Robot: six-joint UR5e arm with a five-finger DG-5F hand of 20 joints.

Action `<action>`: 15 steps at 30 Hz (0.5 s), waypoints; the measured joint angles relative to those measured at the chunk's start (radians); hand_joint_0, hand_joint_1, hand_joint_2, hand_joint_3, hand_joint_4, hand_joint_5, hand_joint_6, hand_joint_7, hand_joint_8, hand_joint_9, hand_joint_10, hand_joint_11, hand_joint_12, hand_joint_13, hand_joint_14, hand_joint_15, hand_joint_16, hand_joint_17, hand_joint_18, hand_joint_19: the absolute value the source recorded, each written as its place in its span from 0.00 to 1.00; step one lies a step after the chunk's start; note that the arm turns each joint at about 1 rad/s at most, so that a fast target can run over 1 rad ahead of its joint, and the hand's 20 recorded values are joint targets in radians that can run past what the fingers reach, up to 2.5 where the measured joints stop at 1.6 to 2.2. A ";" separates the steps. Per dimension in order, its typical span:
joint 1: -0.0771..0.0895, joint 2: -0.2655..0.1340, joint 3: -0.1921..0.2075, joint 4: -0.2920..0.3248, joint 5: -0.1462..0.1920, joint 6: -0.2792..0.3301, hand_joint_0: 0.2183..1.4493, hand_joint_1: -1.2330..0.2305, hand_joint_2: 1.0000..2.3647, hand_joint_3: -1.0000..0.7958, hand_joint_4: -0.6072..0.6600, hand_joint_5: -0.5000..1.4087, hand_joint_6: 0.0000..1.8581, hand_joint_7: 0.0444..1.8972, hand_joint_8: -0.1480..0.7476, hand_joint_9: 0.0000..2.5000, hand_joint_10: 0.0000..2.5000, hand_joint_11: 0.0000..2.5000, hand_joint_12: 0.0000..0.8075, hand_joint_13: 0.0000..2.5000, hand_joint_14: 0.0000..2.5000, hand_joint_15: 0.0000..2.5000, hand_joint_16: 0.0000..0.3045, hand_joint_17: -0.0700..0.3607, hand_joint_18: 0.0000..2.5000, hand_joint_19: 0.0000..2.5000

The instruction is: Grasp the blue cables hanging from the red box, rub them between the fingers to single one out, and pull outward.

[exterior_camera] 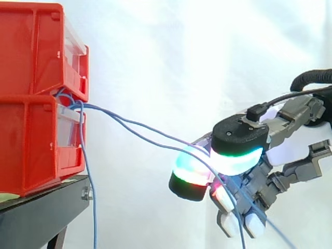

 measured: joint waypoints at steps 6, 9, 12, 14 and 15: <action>0.000 0.000 0.000 0.002 -0.001 0.000 0.28 0.32 0.00 0.28 0.55 0.17 0.48 0.45 0.49 0.40 0.01 0.26 0.49 0.39 0.01 0.19 0.17 0.43 0.35 0.21; 0.000 0.000 0.000 0.001 -0.001 0.000 0.27 0.36 0.00 0.28 0.55 0.17 0.47 0.46 0.50 0.41 0.01 0.26 0.50 0.39 0.01 0.20 0.17 0.44 0.36 0.21; 0.000 0.000 0.000 0.001 -0.001 0.001 0.27 0.38 0.00 0.28 0.55 0.18 0.47 0.47 0.51 0.42 0.01 0.27 0.50 0.39 0.01 0.20 0.17 0.44 0.36 0.22; 0.000 0.000 0.000 0.001 -0.001 0.001 0.27 0.39 0.00 0.28 0.55 0.18 0.47 0.47 0.51 0.42 0.01 0.26 0.50 0.39 0.01 0.20 0.17 0.43 0.36 0.22; 0.000 0.000 0.000 0.001 -0.001 0.001 0.28 0.40 0.00 0.28 0.54 0.18 0.46 0.48 0.51 0.42 0.01 0.26 0.50 0.39 0.01 0.20 0.17 0.43 0.36 0.22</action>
